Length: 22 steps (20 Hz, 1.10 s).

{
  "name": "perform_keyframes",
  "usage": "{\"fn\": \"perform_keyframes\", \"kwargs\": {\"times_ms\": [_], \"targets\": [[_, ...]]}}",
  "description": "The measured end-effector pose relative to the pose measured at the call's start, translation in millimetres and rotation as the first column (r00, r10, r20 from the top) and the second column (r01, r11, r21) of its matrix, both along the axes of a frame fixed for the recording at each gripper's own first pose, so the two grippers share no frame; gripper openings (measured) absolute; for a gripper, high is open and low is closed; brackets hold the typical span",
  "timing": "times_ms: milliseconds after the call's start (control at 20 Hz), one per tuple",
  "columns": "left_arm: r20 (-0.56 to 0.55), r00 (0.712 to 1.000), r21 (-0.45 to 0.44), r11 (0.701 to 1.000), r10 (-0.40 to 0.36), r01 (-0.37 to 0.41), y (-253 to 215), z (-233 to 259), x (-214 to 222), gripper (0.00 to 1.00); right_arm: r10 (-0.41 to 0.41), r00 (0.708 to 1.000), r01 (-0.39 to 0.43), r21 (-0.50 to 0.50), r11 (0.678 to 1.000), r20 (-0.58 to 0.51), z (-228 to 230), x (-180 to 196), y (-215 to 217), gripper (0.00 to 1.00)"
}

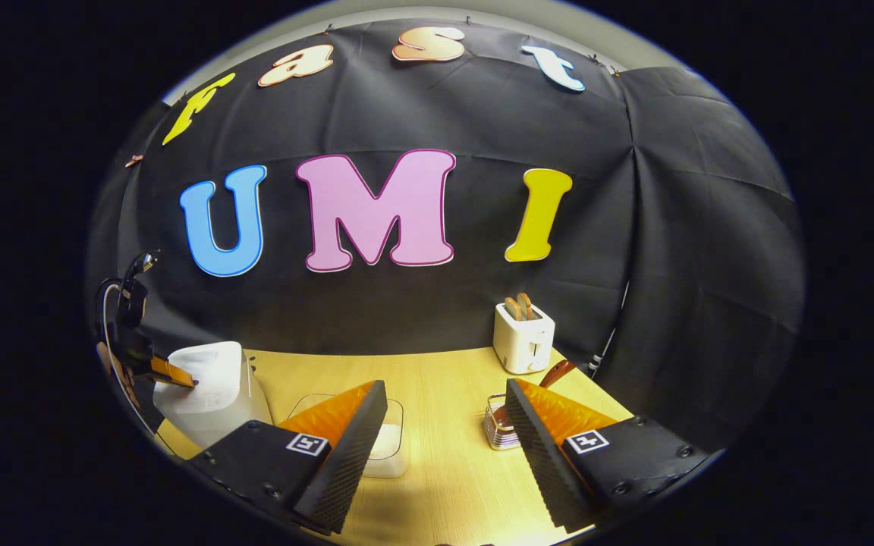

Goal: Close the left gripper, press the button to open the rice cooker; take a wooden spoon from the chopstick holder with the right hand, scoop a spoonful of rice and pour it into the rice cooker, then put the wooden spoon back into the chopstick holder.

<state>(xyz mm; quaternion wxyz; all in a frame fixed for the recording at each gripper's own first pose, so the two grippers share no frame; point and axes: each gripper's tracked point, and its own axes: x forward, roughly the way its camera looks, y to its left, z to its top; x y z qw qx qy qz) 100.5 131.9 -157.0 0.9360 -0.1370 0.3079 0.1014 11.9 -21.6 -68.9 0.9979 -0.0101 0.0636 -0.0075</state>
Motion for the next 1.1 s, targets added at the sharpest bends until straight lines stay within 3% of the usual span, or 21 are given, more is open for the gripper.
{"fn": "perform_keyframes", "kwargs": {"times_ms": [300,600,700,900,1100], "targets": [[-0.083,0.996,-0.031,0.999,-0.039,0.036,1.3,-2.1,4.5,0.06,0.017,1.000,-0.017,-0.002,1.000,-0.014,-10.0,0.9,8.9,0.98],[0.084,0.996,0.034,0.999,-0.042,0.040,-0.4,28.1,3.3,0.06,-0.005,1.000,0.005,-0.005,1.000,0.000,-0.6,-1.6,12.3,0.97],[0.192,0.979,0.102,0.994,-0.067,0.048,2.4,61.6,2.6,0.06,-0.019,1.000,0.019,-0.024,1.000,0.008,3.1,-5.7,12.2,0.98],[0.369,0.920,0.263,0.964,-0.133,0.033,11.2,133.7,-0.6,0.06,-0.081,0.996,0.082,-0.029,0.996,0.022,12.4,-13.7,0.9,0.98],[0.411,0.888,0.269,0.958,-0.207,0.099,-1.5,149.0,-20.0,0.05,-0.157,0.986,0.159,-0.020,0.987,0.053,24.9,-16.9,-9.1,0.98]]}}
